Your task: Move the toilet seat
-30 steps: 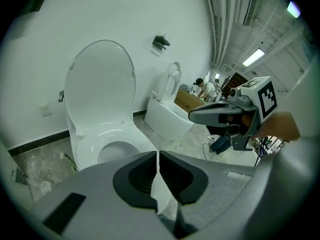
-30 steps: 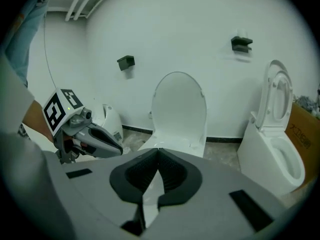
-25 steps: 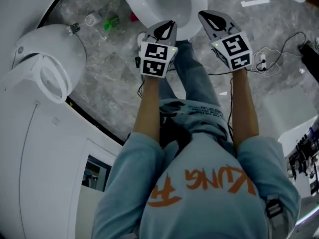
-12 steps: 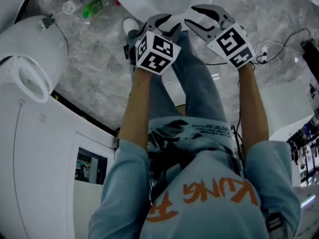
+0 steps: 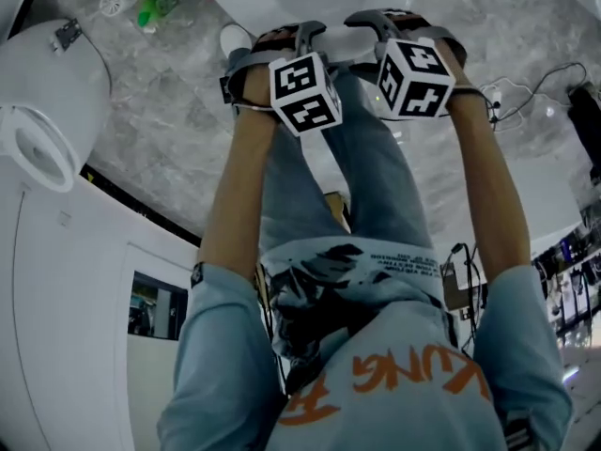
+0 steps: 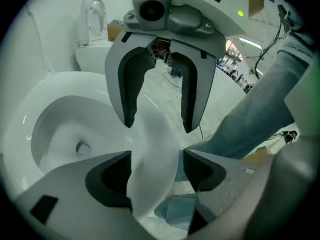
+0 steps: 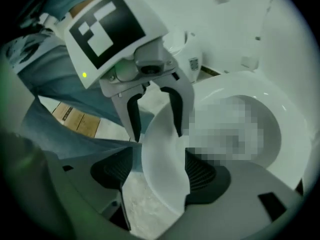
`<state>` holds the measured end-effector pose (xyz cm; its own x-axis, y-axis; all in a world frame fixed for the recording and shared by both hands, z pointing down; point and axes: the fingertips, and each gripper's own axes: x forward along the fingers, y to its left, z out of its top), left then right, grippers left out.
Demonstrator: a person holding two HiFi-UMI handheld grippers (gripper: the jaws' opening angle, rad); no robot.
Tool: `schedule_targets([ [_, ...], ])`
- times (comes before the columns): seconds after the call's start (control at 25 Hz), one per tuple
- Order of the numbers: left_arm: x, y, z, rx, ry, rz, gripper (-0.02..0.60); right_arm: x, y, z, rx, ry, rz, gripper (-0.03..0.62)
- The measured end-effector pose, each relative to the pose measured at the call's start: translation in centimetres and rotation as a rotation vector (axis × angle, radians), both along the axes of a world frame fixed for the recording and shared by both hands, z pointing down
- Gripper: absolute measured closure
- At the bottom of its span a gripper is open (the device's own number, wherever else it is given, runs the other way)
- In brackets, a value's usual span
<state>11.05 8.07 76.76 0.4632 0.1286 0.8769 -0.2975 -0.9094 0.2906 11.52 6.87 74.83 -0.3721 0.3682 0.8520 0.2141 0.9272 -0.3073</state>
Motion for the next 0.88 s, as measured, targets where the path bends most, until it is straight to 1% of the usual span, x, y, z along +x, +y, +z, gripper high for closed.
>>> schedule_targets([
  [0.04, 0.0, 0.1, 0.4, 0.008, -0.019, 0.021, 0.273, 0.0, 0.5, 0.7, 0.006, 0.020, -0.063, 0.264],
  [0.12, -0.1, 0.2, 1.2, 0.017, -0.054, 0.051, 0.273, -0.1, 1.0, 1.7, 0.013, 0.048, -0.151, 0.260],
  [0.24, -0.1, 0.3, 2.0, 0.017, -0.077, 0.061, 0.265, 0.1, 1.2, 3.1, 0.015, 0.085, -0.228, 0.253],
  [0.4, 0.1, 0.4, 2.4, 0.028, -0.084, 0.080, 0.265, 0.5, 1.4, 4.5, 0.005, 0.129, -0.251, 0.252],
  [0.48, 0.1, 0.5, 2.4, 0.032, -0.081, 0.092, 0.265, 0.7, 1.9, 5.2, 0.023, 0.149, -0.280, 0.244],
  [0.52, 0.0, 0.6, 2.5, 0.033, -0.080, 0.095, 0.265, 0.7, 2.1, 5.5, 0.037, 0.156, -0.289, 0.255],
  [0.76, -0.2, 0.6, 2.8, 0.001, -0.121, 0.092, 0.261, 0.4, 2.2, 5.7, 0.057, 0.209, -0.329, 0.265],
  [0.88, -0.2, 0.6, 2.4, 0.030, -0.118, 0.076, 0.261, 0.4, 2.2, 5.3, 0.064, 0.192, -0.321, 0.272],
])
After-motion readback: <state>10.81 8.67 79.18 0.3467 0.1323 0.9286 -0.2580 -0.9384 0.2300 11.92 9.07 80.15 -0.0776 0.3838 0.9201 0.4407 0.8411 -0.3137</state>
